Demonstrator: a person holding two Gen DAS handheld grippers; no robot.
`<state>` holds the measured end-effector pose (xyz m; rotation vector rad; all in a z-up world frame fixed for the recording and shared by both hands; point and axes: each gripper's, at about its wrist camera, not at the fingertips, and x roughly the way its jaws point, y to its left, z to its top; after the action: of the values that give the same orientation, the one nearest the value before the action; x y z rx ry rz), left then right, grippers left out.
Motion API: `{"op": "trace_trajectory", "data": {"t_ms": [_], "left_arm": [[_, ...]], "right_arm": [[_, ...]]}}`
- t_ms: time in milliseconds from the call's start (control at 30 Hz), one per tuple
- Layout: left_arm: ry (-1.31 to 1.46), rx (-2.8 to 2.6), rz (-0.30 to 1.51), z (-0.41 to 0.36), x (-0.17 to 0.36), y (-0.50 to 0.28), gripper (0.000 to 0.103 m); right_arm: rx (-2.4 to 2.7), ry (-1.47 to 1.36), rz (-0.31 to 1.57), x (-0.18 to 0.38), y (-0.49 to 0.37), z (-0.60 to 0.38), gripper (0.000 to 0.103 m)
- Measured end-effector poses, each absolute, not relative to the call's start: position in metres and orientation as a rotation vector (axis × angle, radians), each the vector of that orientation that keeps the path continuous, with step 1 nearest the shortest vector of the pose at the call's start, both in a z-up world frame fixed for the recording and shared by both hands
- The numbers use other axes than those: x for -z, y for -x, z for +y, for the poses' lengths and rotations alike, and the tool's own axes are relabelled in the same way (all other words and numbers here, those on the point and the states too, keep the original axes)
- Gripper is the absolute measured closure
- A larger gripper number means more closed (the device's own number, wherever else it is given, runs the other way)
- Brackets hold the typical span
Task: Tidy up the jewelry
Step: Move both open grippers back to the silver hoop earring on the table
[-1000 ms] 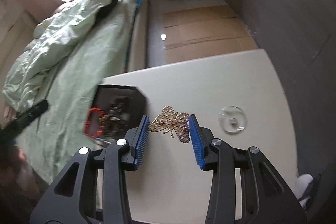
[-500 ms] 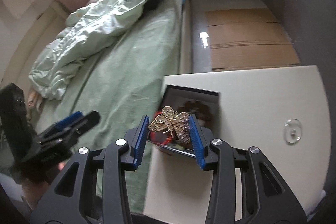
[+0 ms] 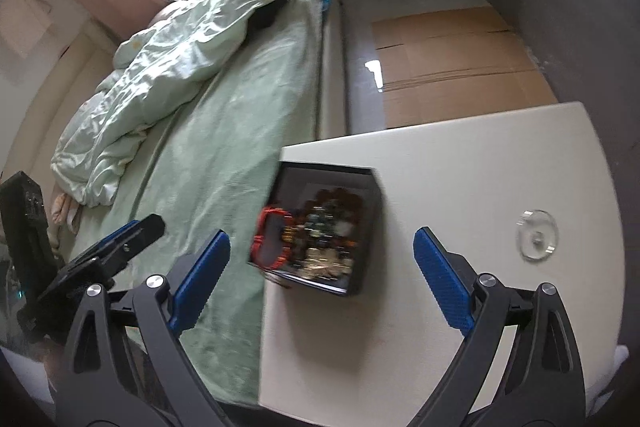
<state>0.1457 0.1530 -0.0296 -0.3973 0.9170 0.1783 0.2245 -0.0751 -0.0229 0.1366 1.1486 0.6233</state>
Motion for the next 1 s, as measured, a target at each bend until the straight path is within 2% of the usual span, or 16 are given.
{"op": "trace_trajectory", "data": {"t_ms": [467,700,1000], "left_arm": [[0.334,-0.041,0.941,0.068,0.036,-0.187,0.012],[0.286,0.038,0.972,0.018,0.047,-0.212,0.023],[0.228,0.090,1.028,-0.036,0.076,-0.239,0.029]], "right_arm": [[-0.463,-0.209,1.142,0.035,-0.238,-0.181,0.010],[-0.395,-0.246,1.148,0.047,-0.243,-0.222,0.011],[-0.329,-0.332,1.158,0.074,-0.245,-0.264,0.011]]}}
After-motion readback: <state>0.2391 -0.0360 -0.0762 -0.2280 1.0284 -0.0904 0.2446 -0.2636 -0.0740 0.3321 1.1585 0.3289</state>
